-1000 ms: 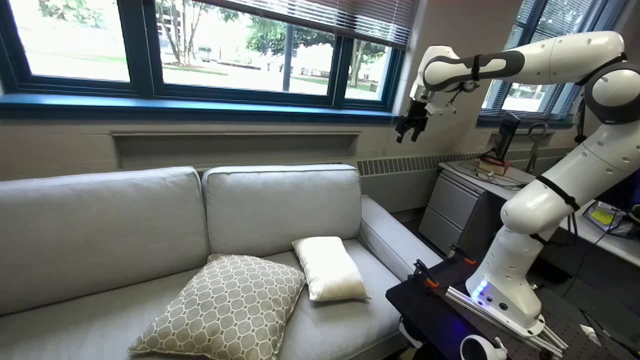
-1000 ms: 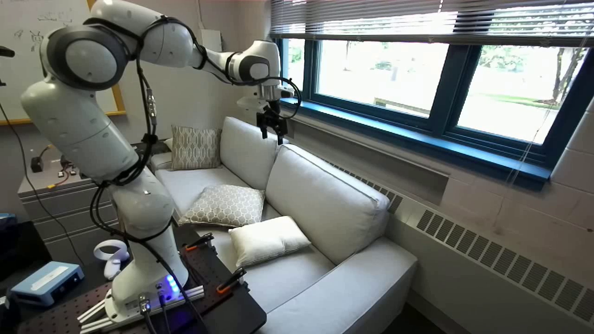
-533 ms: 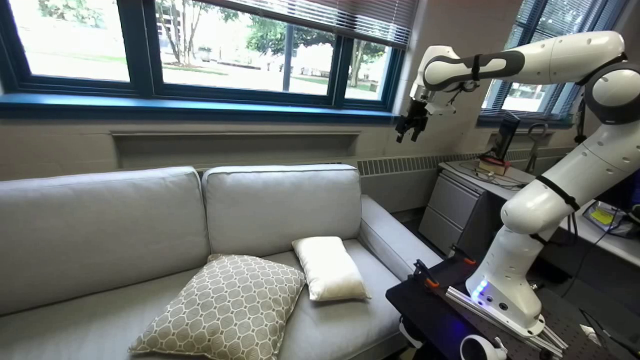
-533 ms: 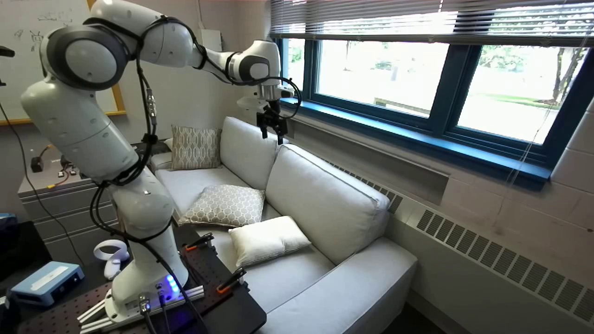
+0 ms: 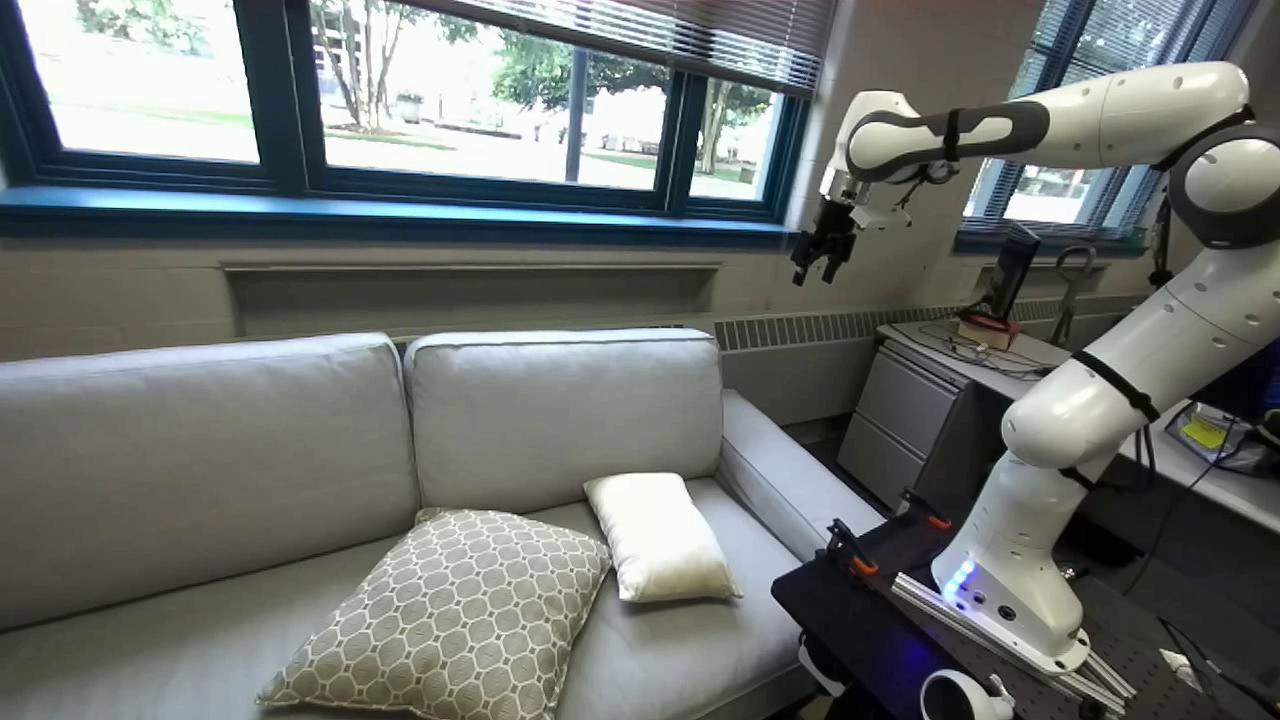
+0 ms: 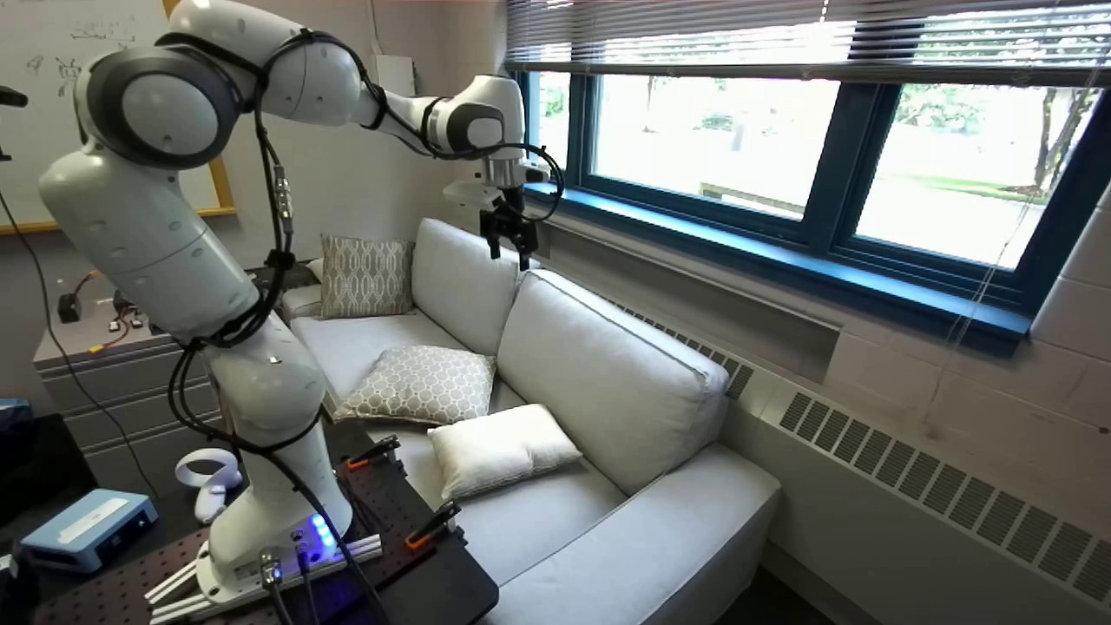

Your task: Pick up the two pillows and move them to the right side of the couch

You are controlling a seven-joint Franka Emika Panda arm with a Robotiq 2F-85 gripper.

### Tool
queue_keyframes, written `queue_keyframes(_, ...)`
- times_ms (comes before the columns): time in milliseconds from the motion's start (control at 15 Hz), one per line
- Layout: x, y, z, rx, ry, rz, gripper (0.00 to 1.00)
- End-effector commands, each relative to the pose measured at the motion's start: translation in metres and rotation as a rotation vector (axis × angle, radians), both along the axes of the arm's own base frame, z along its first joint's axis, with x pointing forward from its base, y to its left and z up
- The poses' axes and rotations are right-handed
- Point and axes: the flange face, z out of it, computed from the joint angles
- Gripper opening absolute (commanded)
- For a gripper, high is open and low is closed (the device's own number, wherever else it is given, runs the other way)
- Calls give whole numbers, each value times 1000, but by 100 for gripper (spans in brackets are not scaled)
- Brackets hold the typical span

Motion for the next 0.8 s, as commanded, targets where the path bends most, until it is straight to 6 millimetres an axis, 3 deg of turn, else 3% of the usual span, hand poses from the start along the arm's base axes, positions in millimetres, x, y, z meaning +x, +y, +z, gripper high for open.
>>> queue_keyframes(0,0,0,0,0,1,0,100)
queue_keyframes(267,13,-3,-17,26,19,3,100)
queue_keyframes(733,72,3,-98,137,1,-6,100)
